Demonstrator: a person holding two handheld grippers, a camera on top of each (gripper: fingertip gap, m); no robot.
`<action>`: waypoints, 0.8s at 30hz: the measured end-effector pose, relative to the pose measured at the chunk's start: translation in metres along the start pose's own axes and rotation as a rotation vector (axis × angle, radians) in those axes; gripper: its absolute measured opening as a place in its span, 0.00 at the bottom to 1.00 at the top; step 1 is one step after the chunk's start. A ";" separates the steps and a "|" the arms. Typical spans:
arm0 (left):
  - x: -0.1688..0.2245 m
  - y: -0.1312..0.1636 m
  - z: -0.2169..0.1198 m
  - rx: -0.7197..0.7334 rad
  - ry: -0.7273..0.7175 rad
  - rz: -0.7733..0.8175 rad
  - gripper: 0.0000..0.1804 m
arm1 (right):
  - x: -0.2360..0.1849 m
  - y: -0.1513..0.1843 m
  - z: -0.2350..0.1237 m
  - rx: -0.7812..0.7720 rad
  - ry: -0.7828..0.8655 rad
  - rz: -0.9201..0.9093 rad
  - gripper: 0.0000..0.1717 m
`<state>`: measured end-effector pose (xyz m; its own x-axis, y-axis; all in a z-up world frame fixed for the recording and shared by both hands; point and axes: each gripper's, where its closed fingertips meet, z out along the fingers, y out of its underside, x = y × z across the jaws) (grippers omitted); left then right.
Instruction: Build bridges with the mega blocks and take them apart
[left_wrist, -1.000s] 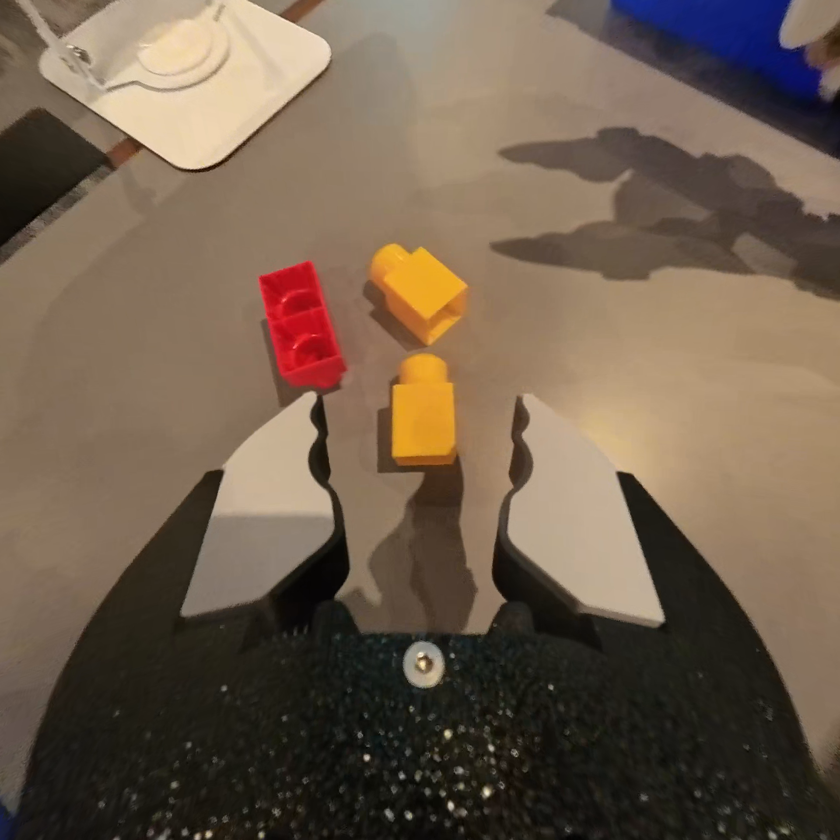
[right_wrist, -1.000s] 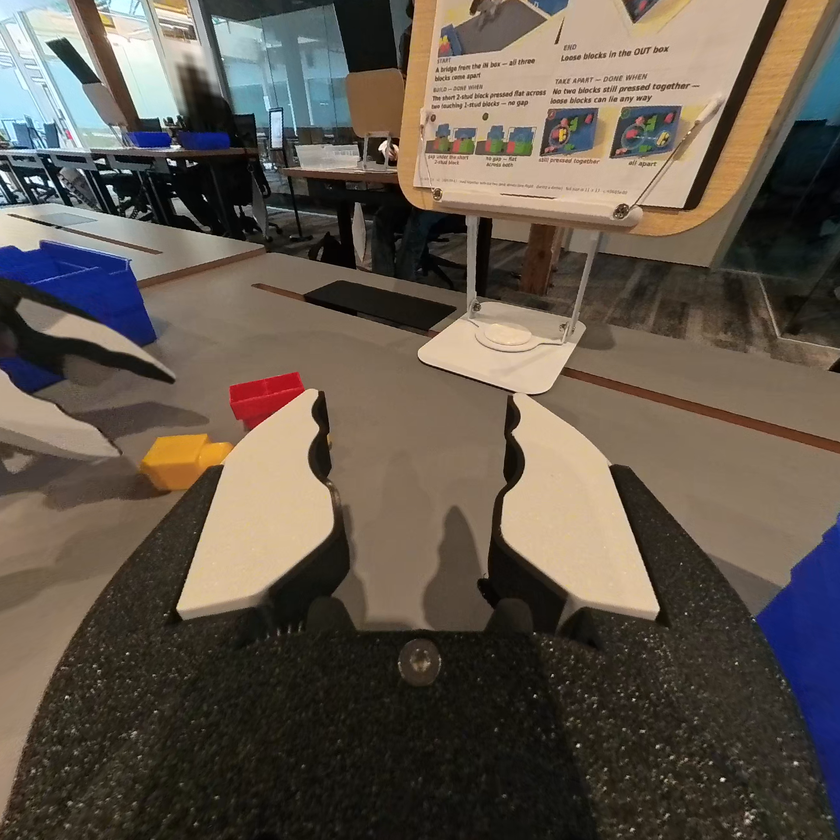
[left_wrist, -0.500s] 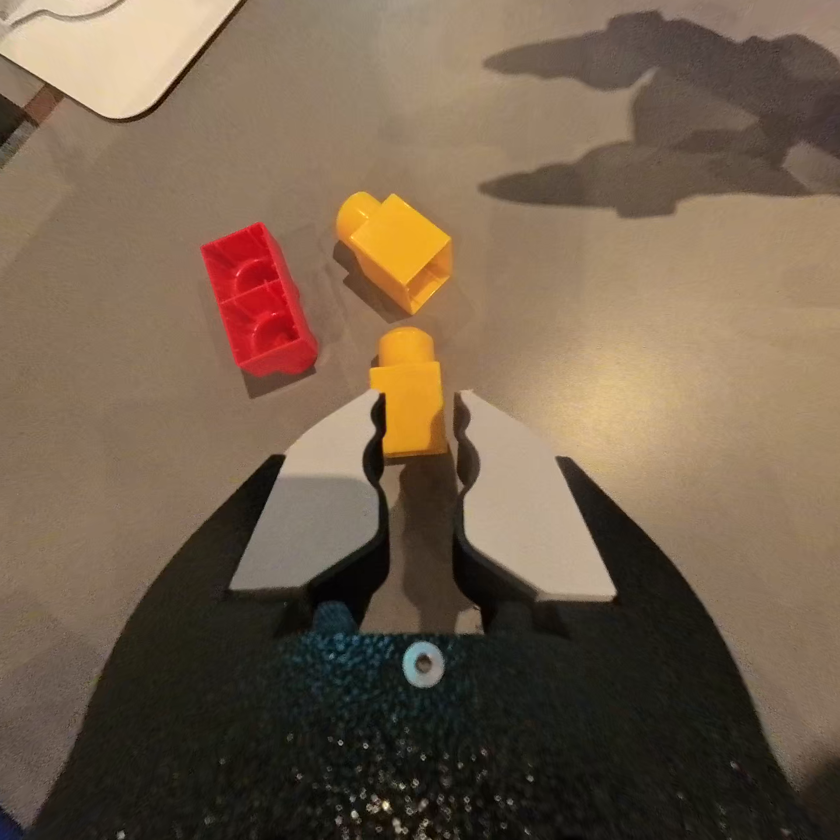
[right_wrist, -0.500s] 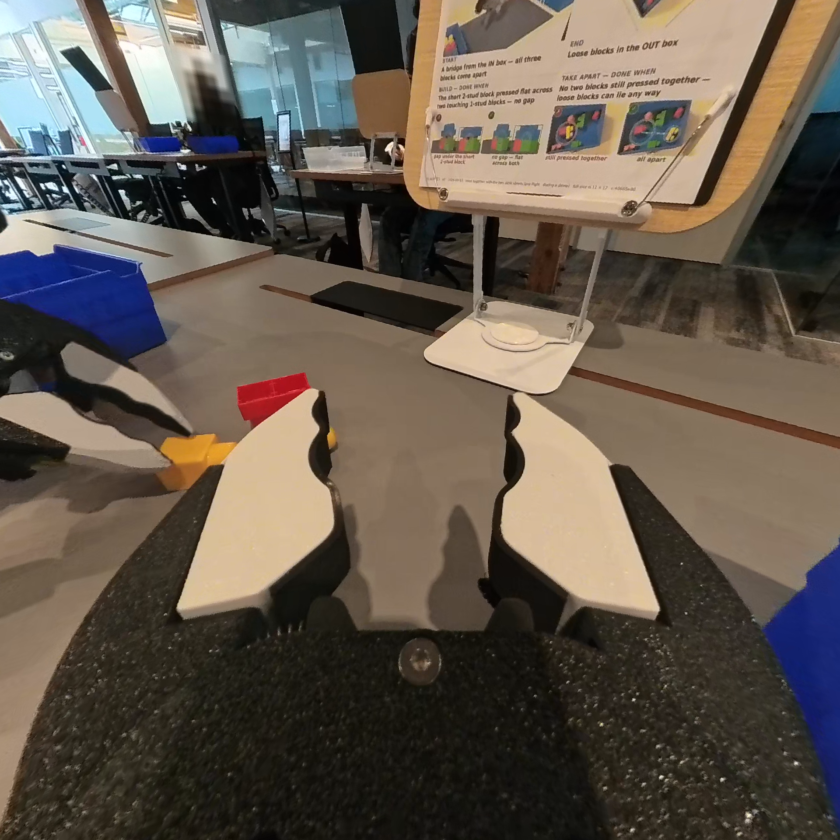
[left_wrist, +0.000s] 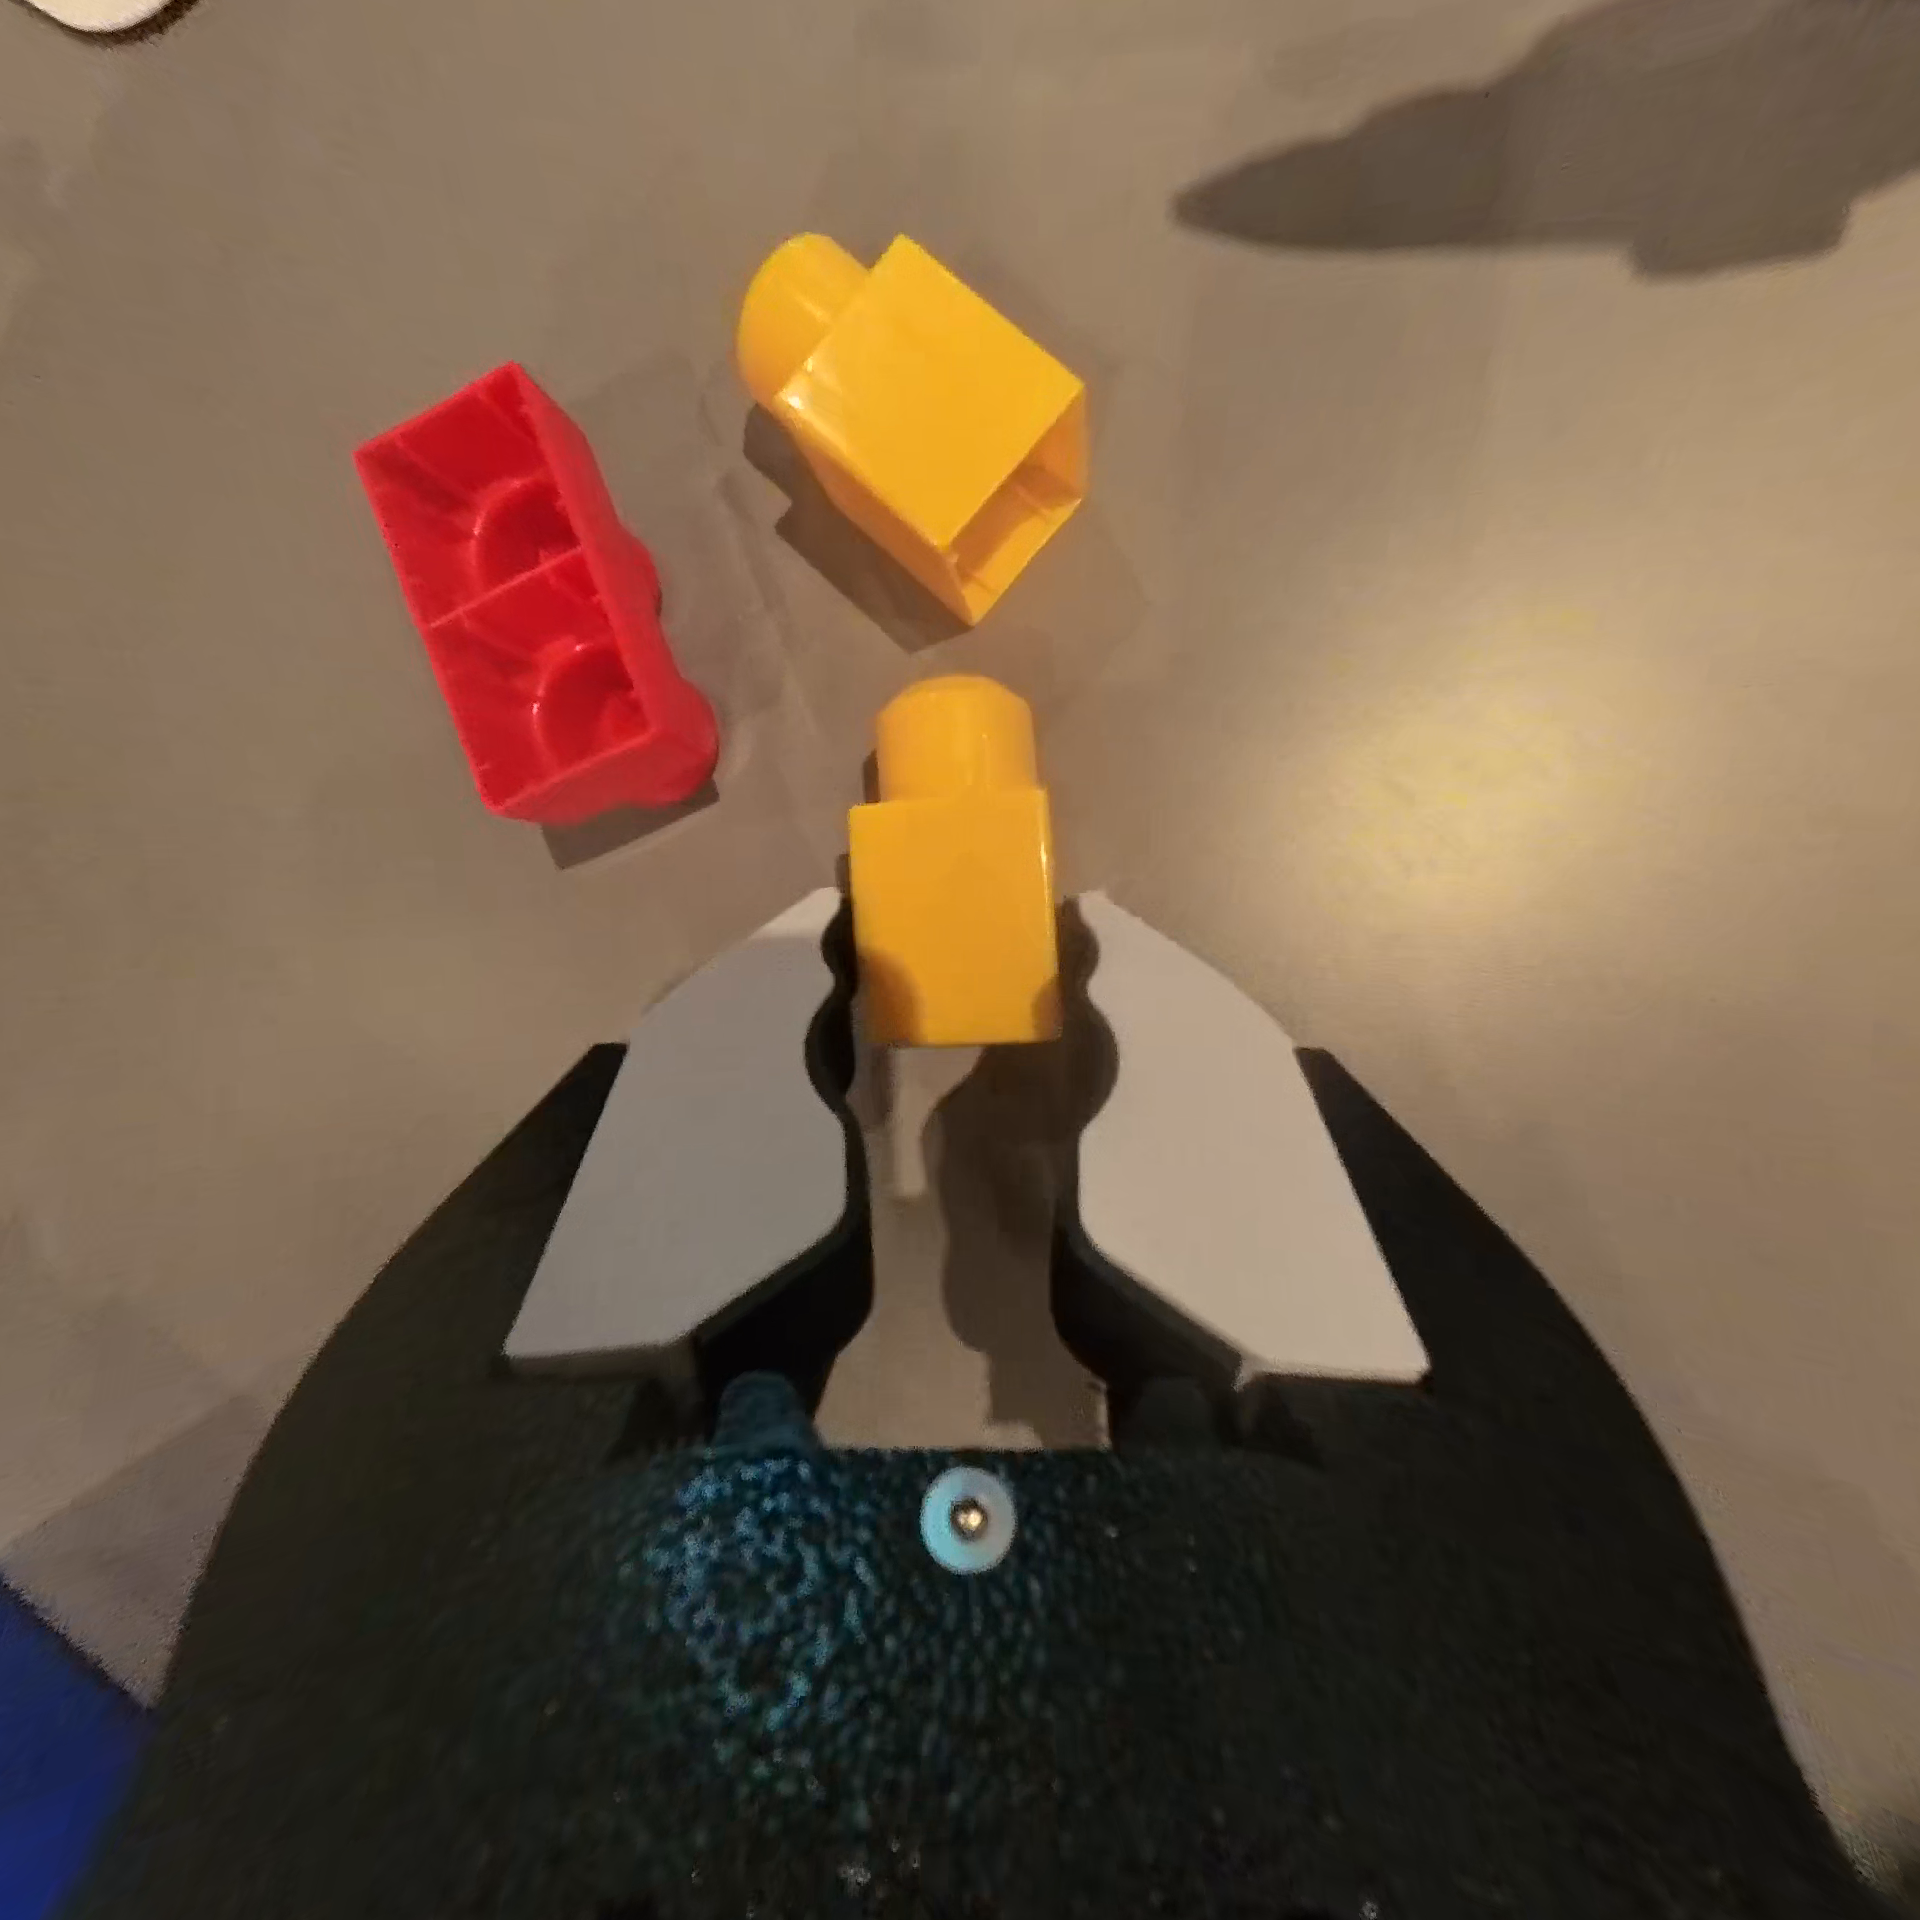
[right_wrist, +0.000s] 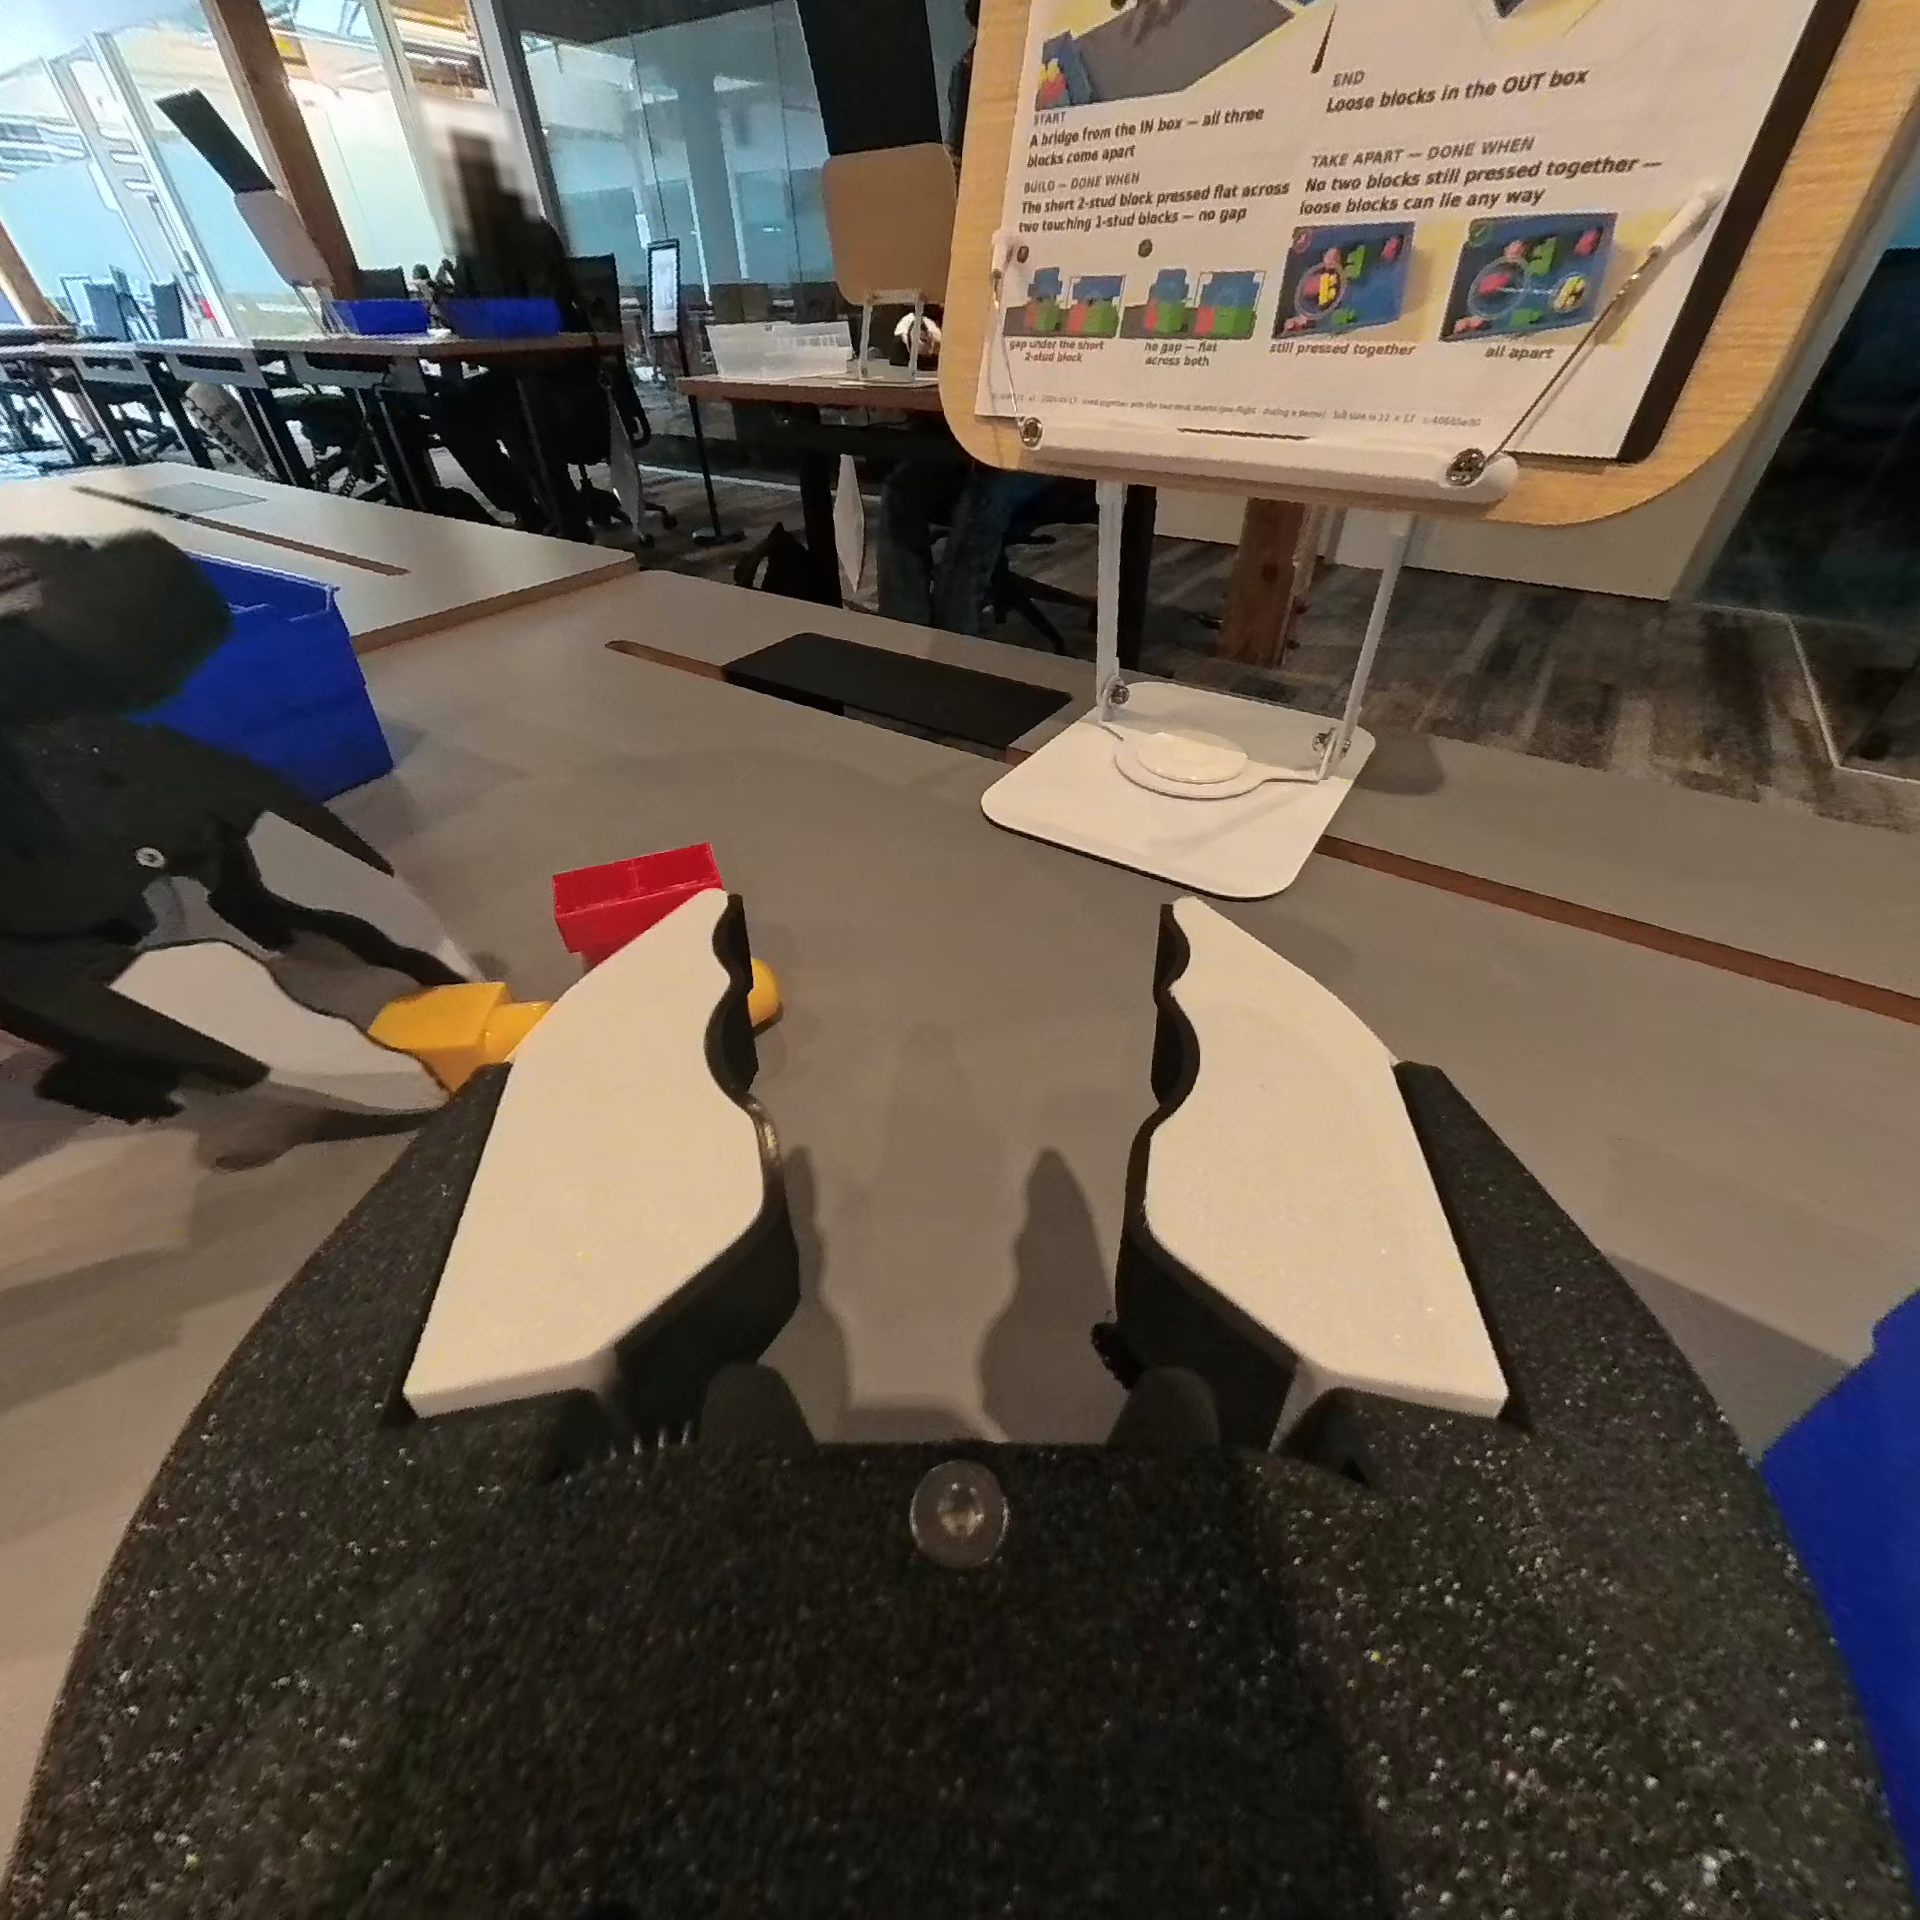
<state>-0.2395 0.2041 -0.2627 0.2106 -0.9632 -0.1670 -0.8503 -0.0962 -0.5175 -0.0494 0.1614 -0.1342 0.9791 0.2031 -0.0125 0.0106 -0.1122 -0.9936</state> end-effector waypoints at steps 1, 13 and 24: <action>0.000 -0.001 0.000 0.005 -0.001 -0.003 0.20 | -0.001 0.000 0.000 0.003 -0.004 0.000 0.43; 0.032 -0.097 -0.067 0.813 -0.025 0.139 0.20 | -0.101 0.016 0.015 -0.084 -0.560 0.273 0.36; 0.068 -0.109 -0.064 0.839 -0.041 0.288 0.26 | -0.123 0.020 0.014 -0.170 -0.723 0.438 0.24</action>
<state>-0.1635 0.1329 -0.1646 0.0739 -0.9104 -0.4071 -0.2424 0.3796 -0.8928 -0.1721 0.1474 -0.1544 0.5329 0.6705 -0.5163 -0.2511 -0.4573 -0.8531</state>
